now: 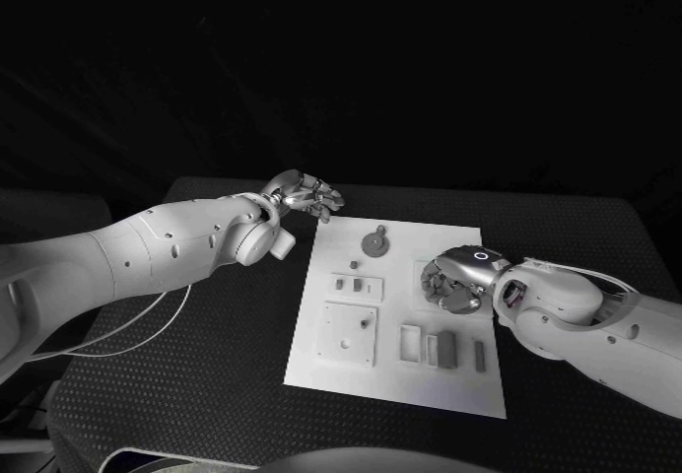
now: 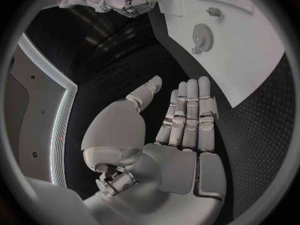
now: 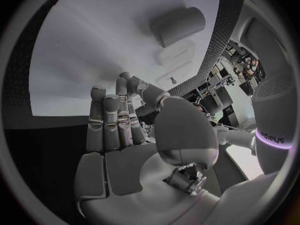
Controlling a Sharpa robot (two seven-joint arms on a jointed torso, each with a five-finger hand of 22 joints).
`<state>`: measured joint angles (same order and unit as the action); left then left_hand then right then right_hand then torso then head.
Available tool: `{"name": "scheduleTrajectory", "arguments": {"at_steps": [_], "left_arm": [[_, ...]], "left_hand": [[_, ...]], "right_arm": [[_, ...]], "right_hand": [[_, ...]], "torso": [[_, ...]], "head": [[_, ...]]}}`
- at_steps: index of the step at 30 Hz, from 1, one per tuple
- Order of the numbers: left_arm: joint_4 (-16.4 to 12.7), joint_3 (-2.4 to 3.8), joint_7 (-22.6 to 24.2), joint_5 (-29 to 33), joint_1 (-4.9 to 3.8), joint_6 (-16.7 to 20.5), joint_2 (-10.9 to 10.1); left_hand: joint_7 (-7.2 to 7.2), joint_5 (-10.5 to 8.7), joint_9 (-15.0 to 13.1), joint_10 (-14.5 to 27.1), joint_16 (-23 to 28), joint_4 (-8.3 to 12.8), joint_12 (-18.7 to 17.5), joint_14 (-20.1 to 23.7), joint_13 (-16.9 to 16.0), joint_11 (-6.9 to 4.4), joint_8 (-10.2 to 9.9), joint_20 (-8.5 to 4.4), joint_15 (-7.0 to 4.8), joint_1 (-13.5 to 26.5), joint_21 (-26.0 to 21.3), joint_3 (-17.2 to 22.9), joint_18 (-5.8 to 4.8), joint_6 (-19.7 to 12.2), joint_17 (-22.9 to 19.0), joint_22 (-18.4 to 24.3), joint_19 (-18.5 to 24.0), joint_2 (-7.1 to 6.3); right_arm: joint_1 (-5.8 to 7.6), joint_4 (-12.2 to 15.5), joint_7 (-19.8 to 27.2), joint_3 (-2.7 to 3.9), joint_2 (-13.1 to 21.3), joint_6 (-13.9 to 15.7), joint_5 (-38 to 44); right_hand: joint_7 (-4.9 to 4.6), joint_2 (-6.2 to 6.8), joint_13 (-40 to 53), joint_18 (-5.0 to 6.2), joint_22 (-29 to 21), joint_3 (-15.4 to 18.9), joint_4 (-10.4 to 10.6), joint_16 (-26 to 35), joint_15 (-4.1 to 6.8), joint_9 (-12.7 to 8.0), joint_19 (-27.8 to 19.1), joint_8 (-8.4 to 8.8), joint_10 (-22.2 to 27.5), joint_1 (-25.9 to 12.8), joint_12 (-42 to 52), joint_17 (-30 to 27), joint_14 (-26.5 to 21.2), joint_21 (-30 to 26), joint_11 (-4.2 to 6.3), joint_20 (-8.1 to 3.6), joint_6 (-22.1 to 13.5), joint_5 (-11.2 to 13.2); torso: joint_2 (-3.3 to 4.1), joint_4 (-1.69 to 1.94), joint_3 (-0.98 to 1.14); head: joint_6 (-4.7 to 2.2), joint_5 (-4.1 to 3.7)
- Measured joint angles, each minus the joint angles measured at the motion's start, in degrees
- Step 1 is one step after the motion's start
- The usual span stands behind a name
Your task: Assemble the parts on the task board
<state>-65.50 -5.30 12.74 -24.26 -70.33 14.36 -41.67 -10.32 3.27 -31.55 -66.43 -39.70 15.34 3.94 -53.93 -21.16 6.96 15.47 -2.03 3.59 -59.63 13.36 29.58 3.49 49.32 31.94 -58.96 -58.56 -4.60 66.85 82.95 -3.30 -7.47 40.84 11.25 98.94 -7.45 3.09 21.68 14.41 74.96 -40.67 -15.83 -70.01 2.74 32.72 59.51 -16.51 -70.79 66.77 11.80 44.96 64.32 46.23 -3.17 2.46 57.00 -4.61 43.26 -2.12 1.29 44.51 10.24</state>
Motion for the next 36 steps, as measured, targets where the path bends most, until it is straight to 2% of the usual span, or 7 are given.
{"name": "scheduleTrajectory", "arguments": {"at_steps": [12, 14, 18, 21, 28, 33, 36], "left_arm": [[0.1, 0.00, 0.0, 0.0, 0.00, 0.0, 0.1], [0.1, 0.00, 0.0, 0.0, 0.00, -0.1, 0.1], [0.1, 0.00, 0.0, 0.0, 0.00, -0.1, 0.2], [0.2, 0.00, 0.0, 0.0, 0.00, -0.1, 0.2], [0.2, 0.00, 0.0, 0.0, 0.00, -0.2, 0.3], [0.1, 0.00, 0.0, 0.0, 0.00, -0.2, 0.1], [0.2, 0.00, 0.0, 0.0, -0.01, -0.2, 0.2]], "left_hand": [[0.00, 0.00, 0.0, 0.0, 0.0, -0.2, 0.0, 0.0, 0.0, 0.00, 0.0, 0.00, 0.00, 0.0, 0.0, -0.2, -0.02, 0.0, 0.1, 0.0, 0.0, 0.00], [0.00, 0.00, 0.0, 0.0, 0.0, -0.2, 0.0, 0.0, 0.0, 0.00, 0.0, 0.00, 0.00, 0.0, 0.0, -0.2, -0.03, 0.0, 0.1, 0.0, 0.0, 0.00], [0.00, 0.00, 0.0, 0.0, 0.0, -0.2, 0.0, 0.0, 0.0, 0.00, 0.0, 0.00, 0.00, 0.0, 0.0, -0.2, -0.07, 0.0, 0.1, 0.0, 0.0, 0.00], [0.00, 0.00, 0.0, 0.0, 0.0, -0.2, 0.0, 0.0, 0.0, 0.00, 0.2, 0.00, 0.00, 0.0, 0.0, -0.2, -0.10, 0.0, 0.1, 0.0, 0.0, 0.00], [0.00, 0.00, 0.0, 0.0, 0.2, -0.2, 0.0, 0.0, 0.0, 0.00, 0.2, 0.00, 0.00, 0.0, 0.0, -0.2, -0.14, 0.0, 0.2, 0.0, 0.0, 0.00], [0.00, 0.00, 0.0, 0.0, 0.2, -0.2, 0.0, 0.0, 0.0, 0.00, 0.2, 0.00, 0.00, 0.0, 0.0, -0.2, -0.38, 0.0, 0.2, 0.0, 0.0, 0.00], [0.00, 0.00, 0.0, 0.0, 0.2, -0.2, 0.0, 0.0, 0.0, 0.00, 0.2, 0.00, 0.00, 0.0, 0.0, -0.2, -0.39, 0.0, 0.2, 0.0, 0.0, 0.00]], "right_arm": [[-0.22, 1.8, -0.5, 0.08, 1.0, 2.4, 0.5], [-0.26, 2.7, -0.6, 0.64, 1.4, 2.8, 0.3], [0.04, 5.2, -0.6, 2.72, 2.0, 3.8, -0.4], [0.46, 6.5, -0.6, 3.45, 2.0, 4.3, -0.9], [0.65, 8.5, -0.6, 3.46, 0.2, 4.6, -2.4], [0.41, 8.3, -0.4, 3.41, -2.3, 4.6, -3.3], [-0.14, 8.0, -0.3, 2.88, -4.6, 4.6, -3.3]], "right_hand": [[0.00, -0.39, 0.7, -0.09, 0.0, -0.9, -0.4, -0.1, 0.39, 0.0, 0.7, -0.02, -1.1, -0.4, 0.5, 0.0, 0.8, 0.5, 0.31, -0.49, 0.2, 0.0], [-0.01, -0.39, 0.7, -0.16, 0.0, -1.1, -0.5, -0.1, 0.39, 0.0, 0.9, -0.02, -1.1, -0.4, 0.6, 0.0, 0.8, 0.7, 0.31, -0.53, 0.2, 0.0], [0.00, -0.39, 0.7, -0.17, 0.0, -1.1, -0.5, -0.1, 0.47, 0.0, 1.1, -0.03, -1.3, -0.4, 0.6, 0.0, 0.9, 0.7, 0.51, -0.52, 0.2, 0.0], [-0.01, -0.38, 0.7, -0.18, 0.0, -1.1, -0.5, -0.1, 0.58, 0.0, 1.1, -0.04, -1.3, -0.4, 0.6, 0.0, 1.0, 0.7, 0.51, -0.51, 0.2, 0.0], [0.00, -0.38, 0.8, -0.27, 0.0, -1.1, -0.5, -0.1, 0.51, 0.0, 1.3, -0.05, -1.3, -0.4, 0.6, 0.0, 1.1, 0.7, 0.51, -0.72, 0.2, 0.0], [0.00, -0.37, 0.8, -0.58, 0.0, -1.1, -0.6, -0.1, 0.50, 0.0, 1.3, -0.06, -1.3, -0.4, 0.6, 0.0, 1.1, 0.7, 0.51, -0.72, 0.2, 0.0], [0.00, -0.37, 0.8, -0.60, 0.0, -1.2, -0.7, -0.1, 0.50, 0.0, 1.3, -0.06, -1.3, -0.4, 0.6, 0.0, 1.1, 0.7, 0.51, -0.73, 0.2, 0.2]], "torso": [[-0.04, 0.02, 0.03], [-0.04, 0.02, 0.04], [-0.07, 0.02, -0.03], [-0.07, 0.05, -0.06], [-0.06, 0.04, -0.10], [-0.02, -0.01, -0.10], [-0.01, -0.04, -0.12]], "head": [[0.19, 0.03], [0.20, 0.08], [0.19, 0.19], [0.19, 0.32], [0.34, 0.86], [0.55, 1.33], [0.64, 1.64]]}}
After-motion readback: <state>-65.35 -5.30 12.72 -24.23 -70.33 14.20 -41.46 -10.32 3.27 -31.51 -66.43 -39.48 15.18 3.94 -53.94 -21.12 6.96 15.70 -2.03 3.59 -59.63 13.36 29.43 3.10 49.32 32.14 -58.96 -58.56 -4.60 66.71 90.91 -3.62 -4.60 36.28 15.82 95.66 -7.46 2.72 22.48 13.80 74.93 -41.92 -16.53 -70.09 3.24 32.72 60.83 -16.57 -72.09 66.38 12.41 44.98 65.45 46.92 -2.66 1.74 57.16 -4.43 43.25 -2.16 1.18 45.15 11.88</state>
